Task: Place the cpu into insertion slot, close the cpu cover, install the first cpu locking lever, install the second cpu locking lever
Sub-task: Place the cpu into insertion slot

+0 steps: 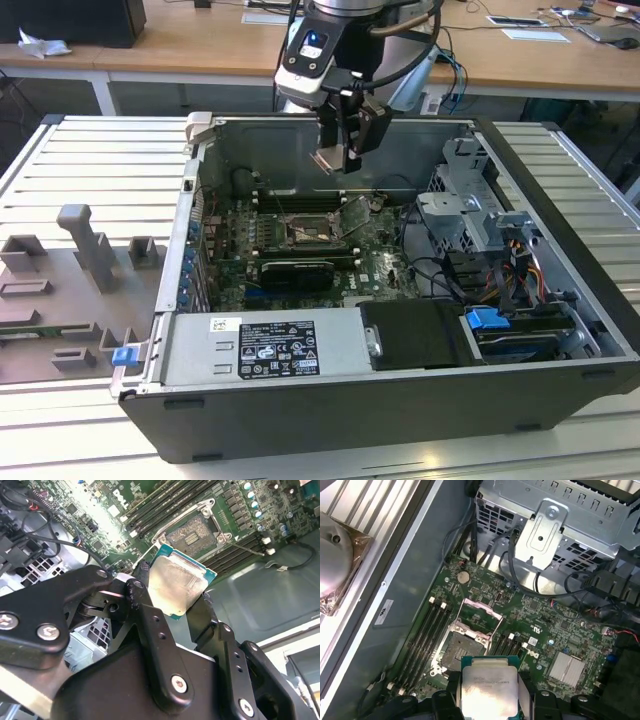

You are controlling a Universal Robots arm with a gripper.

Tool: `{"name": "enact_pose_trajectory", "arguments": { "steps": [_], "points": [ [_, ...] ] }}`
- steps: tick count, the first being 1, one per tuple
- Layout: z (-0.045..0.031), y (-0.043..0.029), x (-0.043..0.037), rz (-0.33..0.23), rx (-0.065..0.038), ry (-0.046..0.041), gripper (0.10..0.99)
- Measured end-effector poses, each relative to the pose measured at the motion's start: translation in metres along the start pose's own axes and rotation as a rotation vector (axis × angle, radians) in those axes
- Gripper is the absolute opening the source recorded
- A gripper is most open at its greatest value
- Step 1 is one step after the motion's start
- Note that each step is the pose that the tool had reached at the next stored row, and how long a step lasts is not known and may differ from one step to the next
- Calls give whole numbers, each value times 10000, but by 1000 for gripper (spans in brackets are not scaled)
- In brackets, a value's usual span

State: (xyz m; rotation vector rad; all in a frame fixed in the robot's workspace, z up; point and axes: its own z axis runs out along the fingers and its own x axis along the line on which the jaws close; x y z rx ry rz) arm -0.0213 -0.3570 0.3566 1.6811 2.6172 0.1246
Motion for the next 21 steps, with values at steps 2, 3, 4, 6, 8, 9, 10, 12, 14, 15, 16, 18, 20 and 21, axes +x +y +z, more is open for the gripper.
{"name": "enact_pose_trajectory", "arguments": {
  "steps": [2,3,4,6,8,9,10,12,14,15,16,18,20,21],
  "points": [
    [0,0,0,141,-3,-12,541],
    [0,0,0,193,-4,-16,541],
    [1,0,0,263,-5,-22,541],
    [1,0,0,508,-10,-42,541],
    [2,0,0,687,-13,-57,541],
    [2,0,0,795,-16,-66,541],
    [2,0,0,878,-17,-73,541],
    [2,0,0,1004,-19,-83,541],
    [5,0,0,1180,-24,-98,541],
    [7,0,0,1303,-27,-108,541],
    [9,-1,0,1440,-28,-122,541],
    [18,-1,0,1913,-36,-161,541],
    [24,-2,0,2201,-41,-186,541],
    [31,-2,-1,2433,-45,-208,541]
  ]
}}
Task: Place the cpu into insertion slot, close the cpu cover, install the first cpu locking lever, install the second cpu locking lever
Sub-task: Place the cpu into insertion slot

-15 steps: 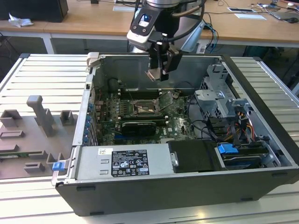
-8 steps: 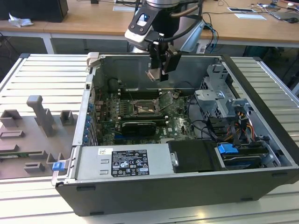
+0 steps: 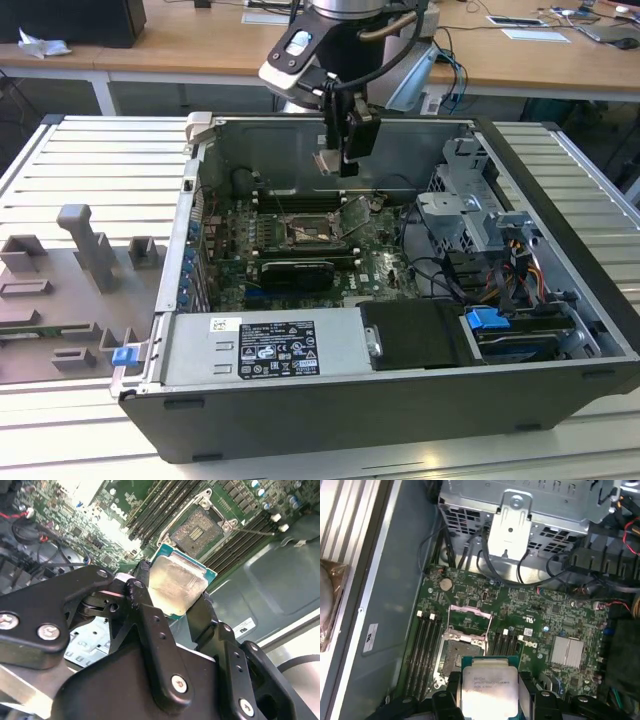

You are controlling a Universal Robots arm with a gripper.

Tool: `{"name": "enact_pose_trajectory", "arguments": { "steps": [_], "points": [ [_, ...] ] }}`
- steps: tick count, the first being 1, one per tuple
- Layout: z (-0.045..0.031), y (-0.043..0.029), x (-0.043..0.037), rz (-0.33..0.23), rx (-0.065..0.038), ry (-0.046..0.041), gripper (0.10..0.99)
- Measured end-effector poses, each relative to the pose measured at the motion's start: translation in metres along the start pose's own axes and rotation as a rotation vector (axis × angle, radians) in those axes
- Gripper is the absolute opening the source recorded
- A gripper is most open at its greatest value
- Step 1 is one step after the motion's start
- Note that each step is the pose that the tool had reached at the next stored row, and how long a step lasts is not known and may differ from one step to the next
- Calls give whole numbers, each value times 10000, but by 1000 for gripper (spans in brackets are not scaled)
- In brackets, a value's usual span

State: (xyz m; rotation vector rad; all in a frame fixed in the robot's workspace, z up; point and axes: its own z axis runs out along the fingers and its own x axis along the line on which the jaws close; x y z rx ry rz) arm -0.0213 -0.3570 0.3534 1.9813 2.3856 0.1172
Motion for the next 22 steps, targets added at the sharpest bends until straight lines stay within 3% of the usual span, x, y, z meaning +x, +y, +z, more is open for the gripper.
{"name": "enact_pose_trajectory", "arguments": {
  "steps": [6,22],
  "points": [
    [32,-3,-1,583,-11,-48,541],
    [122,-10,-2,723,-14,-60,541]
  ]
}}
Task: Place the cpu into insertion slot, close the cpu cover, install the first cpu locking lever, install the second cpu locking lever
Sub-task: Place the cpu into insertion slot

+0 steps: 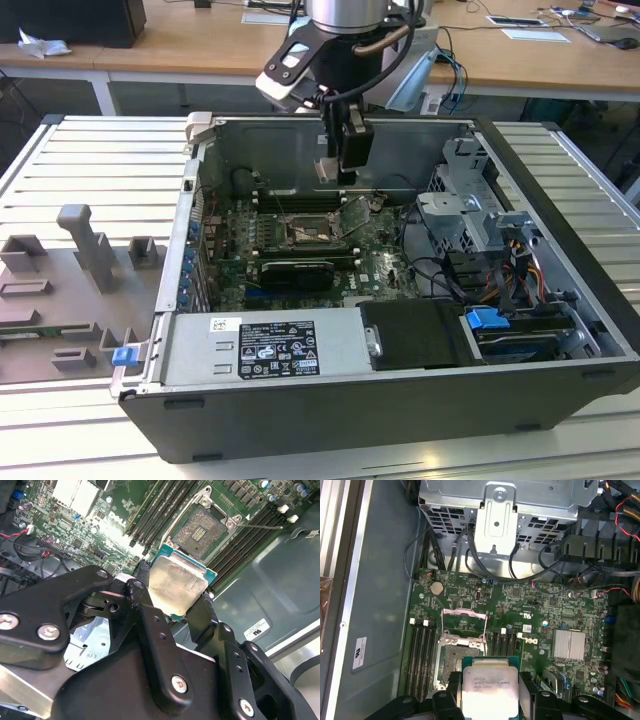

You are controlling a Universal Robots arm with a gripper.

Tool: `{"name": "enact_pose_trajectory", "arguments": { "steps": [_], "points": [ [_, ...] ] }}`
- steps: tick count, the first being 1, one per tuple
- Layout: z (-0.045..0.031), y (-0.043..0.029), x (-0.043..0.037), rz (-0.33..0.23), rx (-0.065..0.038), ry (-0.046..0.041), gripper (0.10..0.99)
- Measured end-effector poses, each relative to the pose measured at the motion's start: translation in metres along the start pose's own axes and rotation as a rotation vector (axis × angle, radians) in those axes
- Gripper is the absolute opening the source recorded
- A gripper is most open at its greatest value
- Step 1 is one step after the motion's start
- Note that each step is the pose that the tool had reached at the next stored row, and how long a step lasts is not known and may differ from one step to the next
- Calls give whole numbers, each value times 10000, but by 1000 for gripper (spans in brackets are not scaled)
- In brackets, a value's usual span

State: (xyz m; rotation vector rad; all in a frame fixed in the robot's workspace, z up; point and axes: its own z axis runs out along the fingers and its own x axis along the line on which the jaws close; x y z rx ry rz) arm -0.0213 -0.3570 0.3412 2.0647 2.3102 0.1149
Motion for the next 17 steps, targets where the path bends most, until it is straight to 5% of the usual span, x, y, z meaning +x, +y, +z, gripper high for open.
{"name": "enact_pose_trajectory", "arguments": {
  "steps": [17],
  "points": [
    [59,-5,-1,57,-1,-6,541]
  ]
}}
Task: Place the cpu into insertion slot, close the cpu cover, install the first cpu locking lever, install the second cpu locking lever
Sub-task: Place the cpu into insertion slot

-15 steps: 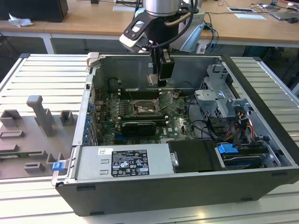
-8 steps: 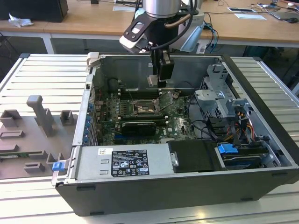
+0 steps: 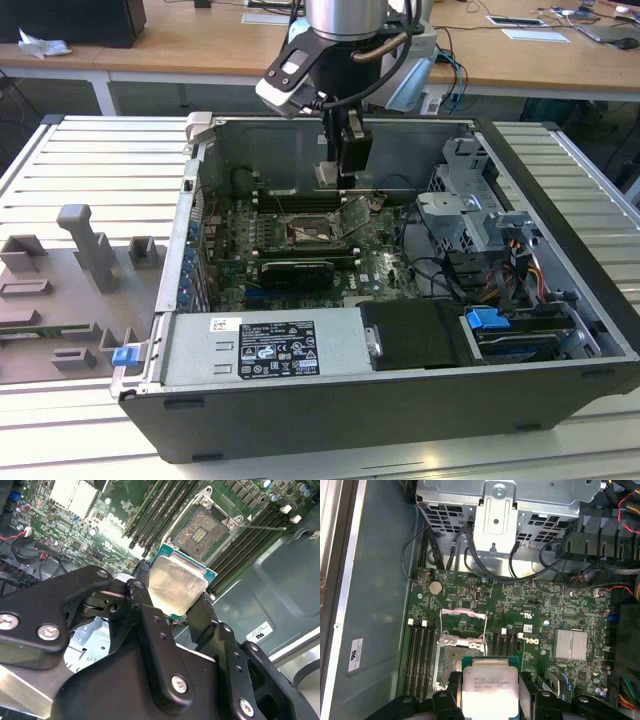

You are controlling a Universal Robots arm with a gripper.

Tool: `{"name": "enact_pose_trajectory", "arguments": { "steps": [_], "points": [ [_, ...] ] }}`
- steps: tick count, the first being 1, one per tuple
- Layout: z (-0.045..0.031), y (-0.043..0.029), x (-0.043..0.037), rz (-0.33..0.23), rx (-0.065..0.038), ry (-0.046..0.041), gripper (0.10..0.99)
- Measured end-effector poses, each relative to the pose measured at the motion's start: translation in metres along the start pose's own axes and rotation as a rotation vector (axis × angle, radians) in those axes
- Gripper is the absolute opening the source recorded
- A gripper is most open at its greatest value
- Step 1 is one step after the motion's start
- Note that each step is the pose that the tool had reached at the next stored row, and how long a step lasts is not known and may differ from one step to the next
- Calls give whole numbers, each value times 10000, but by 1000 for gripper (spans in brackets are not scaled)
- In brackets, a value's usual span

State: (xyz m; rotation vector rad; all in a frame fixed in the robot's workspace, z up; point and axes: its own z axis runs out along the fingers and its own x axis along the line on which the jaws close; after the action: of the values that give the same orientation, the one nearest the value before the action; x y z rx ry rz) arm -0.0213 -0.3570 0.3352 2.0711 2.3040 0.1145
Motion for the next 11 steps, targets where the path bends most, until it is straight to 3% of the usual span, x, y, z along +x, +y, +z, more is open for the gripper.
{"name": "enact_pose_trajectory", "arguments": {
  "steps": [11],
  "points": [
    [56,-5,-1,5,0,0,541]
  ]
}}
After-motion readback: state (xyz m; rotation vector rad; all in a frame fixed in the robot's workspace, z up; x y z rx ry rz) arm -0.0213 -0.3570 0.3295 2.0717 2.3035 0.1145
